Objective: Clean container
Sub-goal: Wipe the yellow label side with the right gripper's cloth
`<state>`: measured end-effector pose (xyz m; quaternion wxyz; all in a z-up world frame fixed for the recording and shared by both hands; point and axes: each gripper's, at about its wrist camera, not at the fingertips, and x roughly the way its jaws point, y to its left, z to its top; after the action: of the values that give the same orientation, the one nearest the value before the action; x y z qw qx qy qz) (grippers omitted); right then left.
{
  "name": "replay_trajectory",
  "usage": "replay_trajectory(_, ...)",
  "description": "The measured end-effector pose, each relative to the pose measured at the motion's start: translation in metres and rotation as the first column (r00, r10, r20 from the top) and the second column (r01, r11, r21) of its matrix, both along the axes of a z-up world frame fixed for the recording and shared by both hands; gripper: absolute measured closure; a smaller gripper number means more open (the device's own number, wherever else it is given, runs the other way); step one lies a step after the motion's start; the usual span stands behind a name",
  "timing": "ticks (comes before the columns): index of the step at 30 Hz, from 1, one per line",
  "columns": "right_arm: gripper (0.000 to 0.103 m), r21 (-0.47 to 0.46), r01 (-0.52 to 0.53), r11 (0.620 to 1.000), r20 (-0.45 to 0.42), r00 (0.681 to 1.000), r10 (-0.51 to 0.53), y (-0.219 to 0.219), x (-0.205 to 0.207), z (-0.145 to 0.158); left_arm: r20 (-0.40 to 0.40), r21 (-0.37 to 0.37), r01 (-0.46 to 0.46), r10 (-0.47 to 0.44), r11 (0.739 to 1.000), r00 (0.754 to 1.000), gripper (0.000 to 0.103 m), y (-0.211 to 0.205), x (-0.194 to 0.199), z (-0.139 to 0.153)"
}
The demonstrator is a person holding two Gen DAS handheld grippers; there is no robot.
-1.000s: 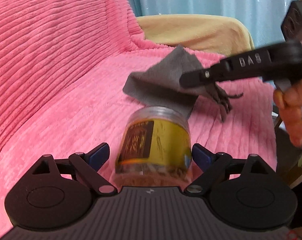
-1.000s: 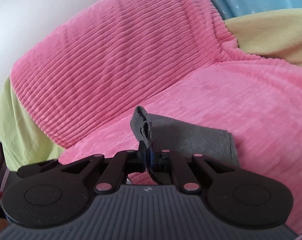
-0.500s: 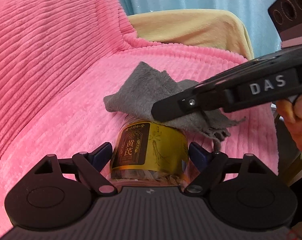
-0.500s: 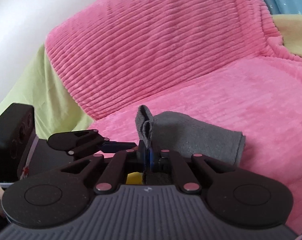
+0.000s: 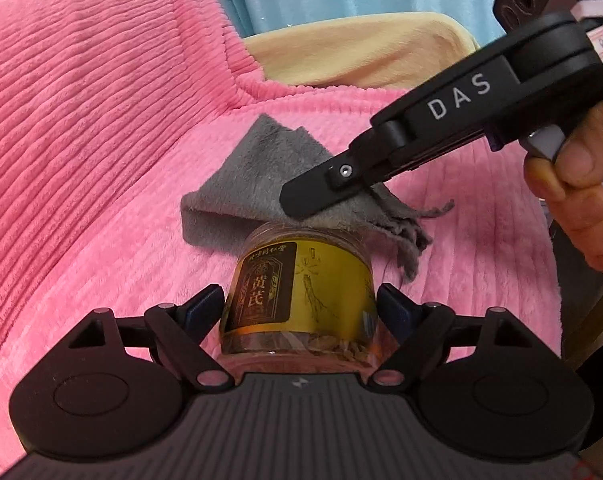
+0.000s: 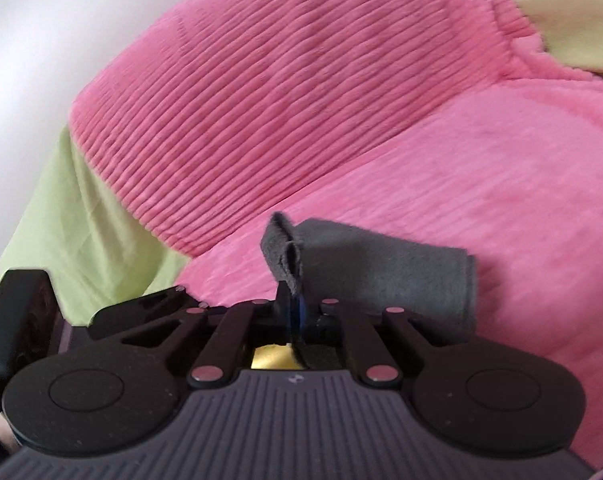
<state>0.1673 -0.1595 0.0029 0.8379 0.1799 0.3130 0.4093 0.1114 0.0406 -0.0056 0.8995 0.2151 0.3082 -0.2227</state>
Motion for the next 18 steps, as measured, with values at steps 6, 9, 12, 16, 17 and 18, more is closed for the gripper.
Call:
replay_trajectory(6, 0.102, 0.012, -0.107, 0.994, -0.002, 0.994, 0.107, 0.009, -0.006, 0.000, -0.004, -0.005, 0.001, -0.001, 1.000, 1.000, 0.020, 0.001, 0.001, 0.000)
replay_trajectory(9, 0.100, 0.010, 0.069, 0.998, -0.020, 0.997, -0.069, -0.012, 0.004, -0.002, 0.003, 0.005, 0.004, -0.004, 1.000, 1.000, 0.020, -0.001, 0.002, 0.000)
replay_trajectory(12, 0.099, -0.012, 0.083, 0.997, -0.021, 0.996, -0.083, -0.015, 0.003, -0.005, -0.002, 0.014, 0.006, -0.006, 1.000, 1.000, 0.019, -0.001, 0.003, -0.001)
replay_trajectory(16, 0.099, -0.045, 0.070, 0.997, 0.011, 0.998, -0.070, -0.006, 0.002, 0.000, -0.001, 0.020, 0.012, -0.012, 1.000, 1.000, 0.019, 0.000, 0.003, -0.001)
replay_trajectory(17, 0.099, -0.036, 0.074, 0.997, 0.001, 0.997, -0.074, -0.005, 0.005, -0.001, 0.000, 0.023, 0.011, -0.011, 1.000, 1.000, 0.019, -0.001, 0.003, -0.002)
replay_trajectory(18, 0.099, -0.024, 0.079, 0.997, -0.014, 0.997, -0.080, -0.006, 0.007, -0.002, -0.001, 0.026, 0.010, -0.010, 1.000, 1.000, 0.019, -0.001, 0.004, -0.002)
